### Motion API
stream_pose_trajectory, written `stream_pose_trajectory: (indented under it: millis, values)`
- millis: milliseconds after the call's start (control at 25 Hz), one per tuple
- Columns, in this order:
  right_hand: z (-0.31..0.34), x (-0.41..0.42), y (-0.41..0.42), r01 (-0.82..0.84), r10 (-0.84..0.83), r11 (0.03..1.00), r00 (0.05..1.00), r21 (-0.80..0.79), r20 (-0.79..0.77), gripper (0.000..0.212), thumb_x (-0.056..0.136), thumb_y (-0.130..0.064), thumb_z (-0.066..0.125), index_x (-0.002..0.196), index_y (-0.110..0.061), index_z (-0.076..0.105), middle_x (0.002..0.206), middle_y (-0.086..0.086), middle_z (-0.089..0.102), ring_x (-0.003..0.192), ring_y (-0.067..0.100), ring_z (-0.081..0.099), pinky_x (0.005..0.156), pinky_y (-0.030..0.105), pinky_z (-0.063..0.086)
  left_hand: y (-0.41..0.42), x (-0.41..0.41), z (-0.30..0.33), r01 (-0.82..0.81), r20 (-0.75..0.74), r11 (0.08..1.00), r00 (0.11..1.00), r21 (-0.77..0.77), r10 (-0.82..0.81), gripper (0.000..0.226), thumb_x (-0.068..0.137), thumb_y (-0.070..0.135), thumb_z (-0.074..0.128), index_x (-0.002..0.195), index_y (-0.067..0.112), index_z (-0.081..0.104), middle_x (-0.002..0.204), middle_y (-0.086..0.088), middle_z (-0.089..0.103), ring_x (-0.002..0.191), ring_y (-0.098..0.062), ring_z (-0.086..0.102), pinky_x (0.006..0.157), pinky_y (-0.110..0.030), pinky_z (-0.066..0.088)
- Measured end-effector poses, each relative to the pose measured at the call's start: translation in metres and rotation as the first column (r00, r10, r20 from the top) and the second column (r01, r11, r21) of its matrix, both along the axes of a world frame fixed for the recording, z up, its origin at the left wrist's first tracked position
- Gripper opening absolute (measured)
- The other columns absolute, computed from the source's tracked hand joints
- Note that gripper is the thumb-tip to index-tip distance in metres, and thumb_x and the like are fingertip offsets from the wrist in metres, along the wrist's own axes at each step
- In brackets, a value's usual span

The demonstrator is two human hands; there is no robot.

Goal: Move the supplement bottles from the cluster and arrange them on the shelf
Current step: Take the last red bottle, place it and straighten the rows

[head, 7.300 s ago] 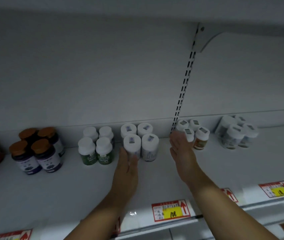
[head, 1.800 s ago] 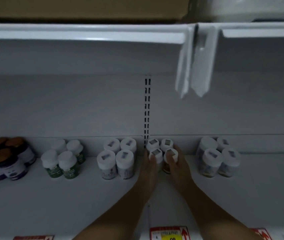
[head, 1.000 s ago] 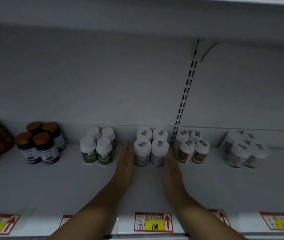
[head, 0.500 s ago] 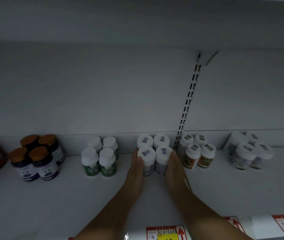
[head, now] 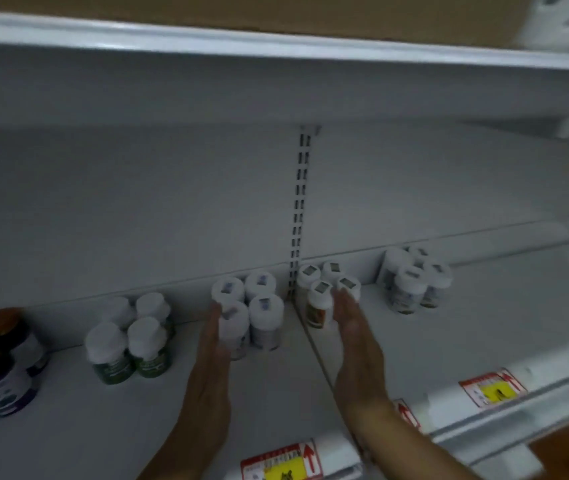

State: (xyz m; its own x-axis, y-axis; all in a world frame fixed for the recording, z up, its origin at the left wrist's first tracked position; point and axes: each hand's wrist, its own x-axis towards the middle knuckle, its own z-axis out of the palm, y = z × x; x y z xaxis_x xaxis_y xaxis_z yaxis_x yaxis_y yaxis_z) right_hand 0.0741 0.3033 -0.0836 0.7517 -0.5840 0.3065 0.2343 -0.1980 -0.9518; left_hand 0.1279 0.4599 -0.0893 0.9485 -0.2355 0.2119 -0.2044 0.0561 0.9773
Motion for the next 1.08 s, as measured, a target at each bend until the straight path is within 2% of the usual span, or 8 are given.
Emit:
stream_pose_trajectory:
  millis: [160,280,360,440,600,880,960,1080]
  values:
    - [0.024,-0.031,-0.089,0.188,-0.207,0.962,0.975,0.197,0.077,0.065,0.058,-0.087,0.046,0.11,-0.047,0.051,0.136,-0.009,0.048,0.131,0.007,0.041,0.11,0.027,0.027,-0.061,-0.027,0.027,0.133,0.044,0.991,0.99,-0.006,-0.133,0.063,0.067,0.084,0.032,0.122,0.054,0.033,0.125,0.055,0.03,0.122,0.028,0.025,0.103,-0.002,0.023]
    - [0.022,-0.056,-0.153,0.232,-0.268,0.928,0.959,0.29,0.09,0.047,0.089,-0.058,0.038,0.127,-0.033,0.044,0.141,-0.002,0.046,0.131,0.01,0.041,0.112,0.029,0.027,-0.114,-0.04,0.018,0.212,0.022,0.974,0.976,0.085,-0.215,0.045,0.08,0.065,0.026,0.122,0.052,0.036,0.128,0.047,0.03,0.118,0.033,0.024,0.11,-0.013,0.018]
    - [0.01,-0.068,-0.195,0.226,-0.258,0.915,0.965,0.335,0.055,0.039,0.101,-0.031,0.025,0.136,-0.022,0.038,0.145,0.003,0.043,0.131,0.012,0.04,0.114,0.029,0.025,-0.147,-0.042,0.008,0.24,-0.033,0.964,0.971,0.112,-0.238,0.037,0.085,0.052,0.026,0.118,0.052,0.043,0.132,0.037,0.037,0.122,0.024,0.031,0.113,-0.022,0.02]
    - [-0.005,-0.075,-0.236,0.201,-0.211,0.913,0.977,0.356,-0.011,0.04,0.102,-0.024,0.022,0.139,-0.017,0.037,0.147,0.004,0.04,0.133,0.014,0.039,0.115,0.031,0.025,-0.189,-0.044,0.0,0.214,-0.042,0.957,0.977,0.195,-0.21,0.033,0.093,0.046,0.027,0.123,0.047,0.041,0.141,0.024,0.035,0.131,0.008,0.029,0.111,-0.019,0.018]
    - [-0.028,-0.077,-0.324,0.082,-0.024,0.923,0.987,0.376,-0.156,0.041,0.101,-0.016,0.027,0.141,-0.01,0.033,0.15,0.006,0.035,0.137,0.019,0.034,0.116,0.032,0.022,-0.271,-0.047,-0.012,0.119,-0.072,0.948,0.992,0.296,-0.102,0.05,0.097,0.035,0.029,0.145,0.023,0.02,0.144,0.015,0.025,0.126,0.007,0.018,0.1,-0.008,0.01]
    - [-0.051,-0.026,-0.359,-0.195,0.289,0.928,0.915,0.317,-0.281,0.061,0.093,-0.045,0.043,0.146,-0.027,0.019,0.153,-0.002,0.028,0.14,0.014,0.028,0.118,0.032,0.016,-0.309,-0.001,-0.047,-0.156,-0.298,0.974,0.934,0.162,0.199,0.061,0.094,0.048,0.028,0.145,0.014,0.024,0.155,-0.003,0.022,0.141,-0.015,0.023,0.12,-0.037,0.013]
    - [-0.043,-0.002,-0.34,-0.269,0.327,0.942,0.872,0.202,-0.364,0.061,0.095,-0.045,0.036,0.148,-0.024,0.012,0.153,-0.002,0.025,0.142,0.015,0.023,0.11,0.021,0.01,-0.311,0.004,-0.053,-0.164,-0.284,0.966,0.934,0.199,0.217,0.07,0.087,0.057,0.029,0.143,0.015,0.03,0.154,-0.005,0.028,0.141,-0.017,0.025,0.119,-0.042,0.018]
    - [-0.03,0.029,-0.319,-0.281,0.293,0.956,0.877,0.089,-0.381,0.054,0.096,-0.043,0.034,0.142,-0.016,0.029,0.146,0.004,0.041,0.13,0.021,0.042,0.093,0.016,0.025,-0.328,0.008,-0.041,-0.115,-0.333,0.993,0.936,0.02,0.115,0.063,0.089,0.058,0.028,0.134,0.018,0.046,0.141,0.0,0.048,0.13,-0.014,0.044,0.114,-0.039,0.029]
